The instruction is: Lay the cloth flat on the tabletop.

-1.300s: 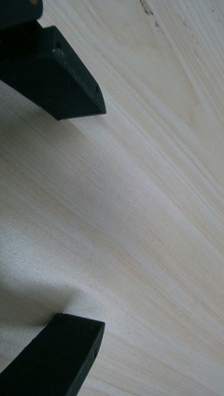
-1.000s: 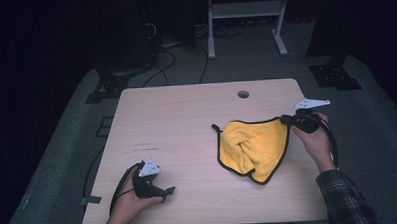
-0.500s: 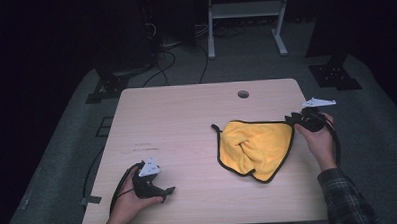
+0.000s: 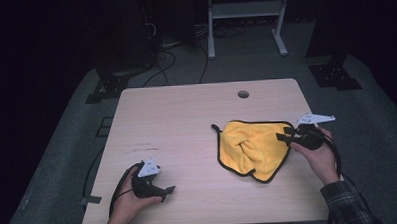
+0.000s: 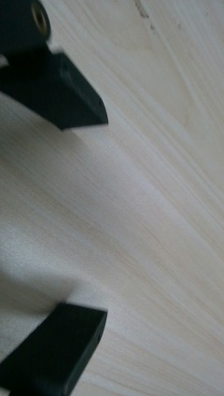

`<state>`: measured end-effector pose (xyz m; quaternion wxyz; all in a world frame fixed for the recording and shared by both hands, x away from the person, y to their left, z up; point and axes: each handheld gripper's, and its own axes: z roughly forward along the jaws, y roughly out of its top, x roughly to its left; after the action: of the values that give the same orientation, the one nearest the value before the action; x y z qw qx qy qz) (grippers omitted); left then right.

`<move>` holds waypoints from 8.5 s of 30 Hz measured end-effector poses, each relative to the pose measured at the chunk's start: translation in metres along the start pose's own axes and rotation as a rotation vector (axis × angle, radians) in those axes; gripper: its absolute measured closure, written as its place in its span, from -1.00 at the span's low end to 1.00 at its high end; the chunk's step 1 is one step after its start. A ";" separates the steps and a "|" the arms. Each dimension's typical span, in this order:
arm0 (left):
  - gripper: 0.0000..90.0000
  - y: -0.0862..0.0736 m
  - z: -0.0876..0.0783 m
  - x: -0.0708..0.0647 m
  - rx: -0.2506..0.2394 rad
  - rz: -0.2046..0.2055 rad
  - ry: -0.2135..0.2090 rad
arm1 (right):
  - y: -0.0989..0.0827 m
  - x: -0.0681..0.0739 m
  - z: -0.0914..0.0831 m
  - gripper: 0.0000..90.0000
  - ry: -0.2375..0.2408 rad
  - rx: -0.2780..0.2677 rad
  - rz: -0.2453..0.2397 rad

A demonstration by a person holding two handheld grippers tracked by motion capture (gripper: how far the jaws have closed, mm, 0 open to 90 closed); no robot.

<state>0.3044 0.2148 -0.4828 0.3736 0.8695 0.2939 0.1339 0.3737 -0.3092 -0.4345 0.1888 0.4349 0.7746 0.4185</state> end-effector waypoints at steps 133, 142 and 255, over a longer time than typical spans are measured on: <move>0.07 0.086 0.039 -0.034 -0.082 -0.068 -0.184 | -0.015 0.094 0.011 0.22 0.254 0.065 -0.196; 0.09 0.084 0.043 -0.066 -0.066 0.007 -0.237 | -0.023 0.110 0.020 0.31 0.330 0.133 -0.249; 0.82 -0.009 -0.067 -0.013 -0.034 -0.323 -0.136 | -0.067 0.088 -0.076 0.83 0.313 0.113 -0.156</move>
<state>0.2602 0.2506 -0.4438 0.4242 0.8115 0.4016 0.0178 0.2408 -0.2912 -0.4385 0.0731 0.3130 0.8481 0.4212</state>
